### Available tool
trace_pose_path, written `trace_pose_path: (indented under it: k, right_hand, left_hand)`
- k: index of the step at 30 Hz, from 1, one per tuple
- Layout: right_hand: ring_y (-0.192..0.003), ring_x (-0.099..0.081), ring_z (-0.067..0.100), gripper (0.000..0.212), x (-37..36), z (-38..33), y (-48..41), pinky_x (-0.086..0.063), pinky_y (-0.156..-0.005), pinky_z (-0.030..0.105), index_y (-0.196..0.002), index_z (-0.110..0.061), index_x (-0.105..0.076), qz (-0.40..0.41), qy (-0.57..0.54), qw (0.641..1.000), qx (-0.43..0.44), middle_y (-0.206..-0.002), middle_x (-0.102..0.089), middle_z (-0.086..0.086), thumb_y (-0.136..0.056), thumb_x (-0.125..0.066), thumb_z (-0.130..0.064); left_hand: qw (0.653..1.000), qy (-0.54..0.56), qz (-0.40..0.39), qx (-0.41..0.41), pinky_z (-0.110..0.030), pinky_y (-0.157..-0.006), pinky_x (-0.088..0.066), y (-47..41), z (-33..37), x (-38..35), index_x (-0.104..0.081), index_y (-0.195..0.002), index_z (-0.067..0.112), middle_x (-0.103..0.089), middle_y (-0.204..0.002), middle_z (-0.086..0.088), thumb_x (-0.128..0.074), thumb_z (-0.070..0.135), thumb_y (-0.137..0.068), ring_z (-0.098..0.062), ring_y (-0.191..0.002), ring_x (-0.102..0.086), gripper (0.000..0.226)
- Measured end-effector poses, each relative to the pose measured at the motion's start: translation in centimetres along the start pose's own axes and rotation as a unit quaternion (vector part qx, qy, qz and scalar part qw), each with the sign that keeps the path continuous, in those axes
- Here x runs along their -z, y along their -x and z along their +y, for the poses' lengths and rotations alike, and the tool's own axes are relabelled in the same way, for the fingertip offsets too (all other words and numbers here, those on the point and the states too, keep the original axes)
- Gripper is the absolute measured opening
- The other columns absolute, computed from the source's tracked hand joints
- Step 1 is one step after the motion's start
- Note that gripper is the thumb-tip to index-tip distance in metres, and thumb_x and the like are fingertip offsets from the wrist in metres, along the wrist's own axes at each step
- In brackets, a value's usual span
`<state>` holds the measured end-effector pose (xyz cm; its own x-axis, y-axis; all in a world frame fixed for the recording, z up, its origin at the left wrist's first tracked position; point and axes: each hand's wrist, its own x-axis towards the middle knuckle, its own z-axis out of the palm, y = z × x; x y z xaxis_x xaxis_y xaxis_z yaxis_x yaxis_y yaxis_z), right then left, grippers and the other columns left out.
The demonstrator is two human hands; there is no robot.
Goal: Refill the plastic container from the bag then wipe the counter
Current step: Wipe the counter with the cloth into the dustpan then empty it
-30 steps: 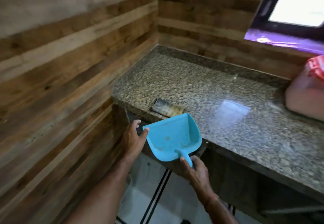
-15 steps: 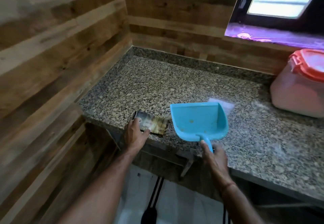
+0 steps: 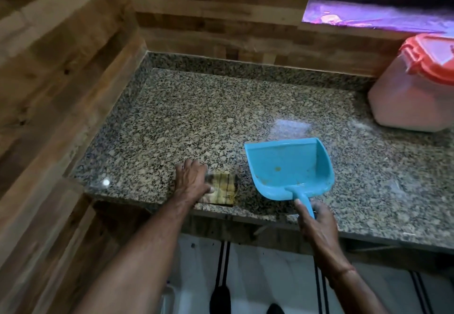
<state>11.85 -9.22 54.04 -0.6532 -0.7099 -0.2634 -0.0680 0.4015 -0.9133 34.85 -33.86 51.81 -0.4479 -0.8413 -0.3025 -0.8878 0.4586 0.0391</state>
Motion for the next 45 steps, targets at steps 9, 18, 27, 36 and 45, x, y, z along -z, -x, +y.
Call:
trace_pose_path:
  k: [9,18,27,36,45]
  right_hand:
    - [-0.061,-0.048,0.016,0.037,-1.2,0.0,0.6,-0.038,-0.054,0.033,-0.085,-0.017,-0.058,0.030,-0.010,0.999,-0.024,-0.069,-0.054,0.000,-0.096,-0.065,-0.052]
    - [-0.065,-0.049,0.016,0.037,-1.1,-1.9,1.4,-0.039,-0.057,0.035,-0.092,-0.016,-0.063,0.030,-0.038,0.998,-0.031,-0.072,-0.056,0.000,-0.096,-0.064,-0.052]
    - [-0.067,-0.050,0.017,0.035,1.0,-1.2,3.6,-0.040,-0.059,0.034,-0.091,-0.015,-0.064,0.066,-0.051,0.996,-0.029,-0.074,-0.056,0.002,-0.096,-0.066,-0.049]
    - [-0.062,-0.052,0.014,0.034,6.7,0.4,7.4,-0.041,-0.053,0.030,-0.086,-0.014,-0.063,0.078,-0.057,0.994,-0.040,-0.068,-0.056,0.000,-0.096,-0.067,-0.045]
    - [-0.049,-0.043,0.006,0.049,16.4,8.5,17.4,-0.036,-0.042,0.021,-0.081,-0.005,-0.057,0.079,-0.015,0.993,-0.082,-0.057,-0.049,-0.007,-0.096,-0.066,-0.051]
  left_hand:
    - [0.947,0.298,-0.099,0.062,-0.035,-0.071,-0.059,0.1,-0.5,1.6,-0.052,-0.134,0.021,-0.065,-0.104,0.002,-0.073,0.026,-0.091,-0.020,-0.084,-0.068,0.048]
    - [0.860,0.508,-0.045,-0.025,-0.042,-0.083,-0.063,1.8,-0.2,5.7,-0.063,-0.136,0.023,-0.049,-0.150,-0.006,-0.066,-0.002,-0.091,-0.020,-0.112,-0.063,0.052]
    - [0.946,0.299,0.126,-0.012,-0.040,-0.096,-0.049,3.6,1.9,6.0,-0.076,-0.098,0.016,-0.063,-0.121,-0.004,-0.087,0.031,-0.076,-0.023,-0.114,-0.056,0.029]
    - [0.926,0.296,0.199,0.123,-0.036,-0.079,-0.052,7.8,6.1,5.9,-0.069,-0.102,0.022,-0.071,-0.091,0.000,-0.070,0.043,-0.092,-0.021,-0.079,-0.063,0.023]
    - [0.909,0.336,0.177,0.175,-0.034,-0.071,-0.038,10.7,12.7,2.0,-0.067,-0.093,0.009,-0.071,-0.099,-0.020,-0.071,0.035,-0.092,-0.038,-0.095,-0.067,0.027]
